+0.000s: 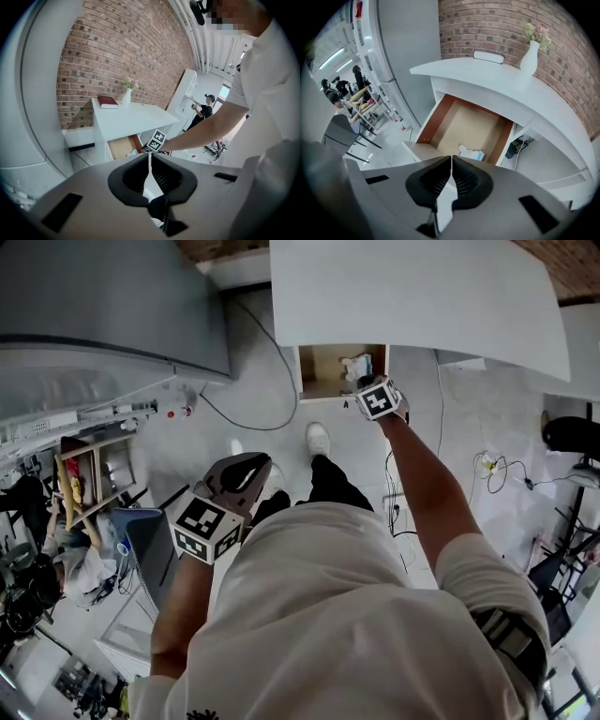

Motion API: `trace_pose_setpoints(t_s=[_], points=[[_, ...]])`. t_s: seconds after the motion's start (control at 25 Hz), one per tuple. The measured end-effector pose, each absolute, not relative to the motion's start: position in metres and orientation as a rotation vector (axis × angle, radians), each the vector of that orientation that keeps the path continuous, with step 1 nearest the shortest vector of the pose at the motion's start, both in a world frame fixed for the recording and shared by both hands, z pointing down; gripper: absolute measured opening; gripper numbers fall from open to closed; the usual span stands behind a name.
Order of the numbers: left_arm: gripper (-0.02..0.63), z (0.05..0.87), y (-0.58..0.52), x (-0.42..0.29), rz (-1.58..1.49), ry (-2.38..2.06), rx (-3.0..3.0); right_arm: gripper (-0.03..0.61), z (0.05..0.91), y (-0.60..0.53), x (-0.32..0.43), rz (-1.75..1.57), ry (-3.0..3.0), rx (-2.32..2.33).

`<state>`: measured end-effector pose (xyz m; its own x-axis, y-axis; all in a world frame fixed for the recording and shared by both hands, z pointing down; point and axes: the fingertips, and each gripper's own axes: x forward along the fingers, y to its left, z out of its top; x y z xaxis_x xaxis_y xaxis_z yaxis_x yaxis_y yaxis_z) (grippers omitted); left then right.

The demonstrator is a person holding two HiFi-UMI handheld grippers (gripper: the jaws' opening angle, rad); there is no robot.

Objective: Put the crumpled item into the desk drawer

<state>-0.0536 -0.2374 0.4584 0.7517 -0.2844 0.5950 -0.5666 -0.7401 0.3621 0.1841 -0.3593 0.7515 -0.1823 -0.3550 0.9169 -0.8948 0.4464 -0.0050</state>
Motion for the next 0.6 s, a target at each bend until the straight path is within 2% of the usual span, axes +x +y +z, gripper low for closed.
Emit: trace_pose_setpoints(t_s=[0.6], points=[[0.035, 0.423, -0.193, -0.114, 0.599, -0.625, 2.490, 0.032, 0.636, -0.247, 0.114, 0.646, -1.883, 1.096]])
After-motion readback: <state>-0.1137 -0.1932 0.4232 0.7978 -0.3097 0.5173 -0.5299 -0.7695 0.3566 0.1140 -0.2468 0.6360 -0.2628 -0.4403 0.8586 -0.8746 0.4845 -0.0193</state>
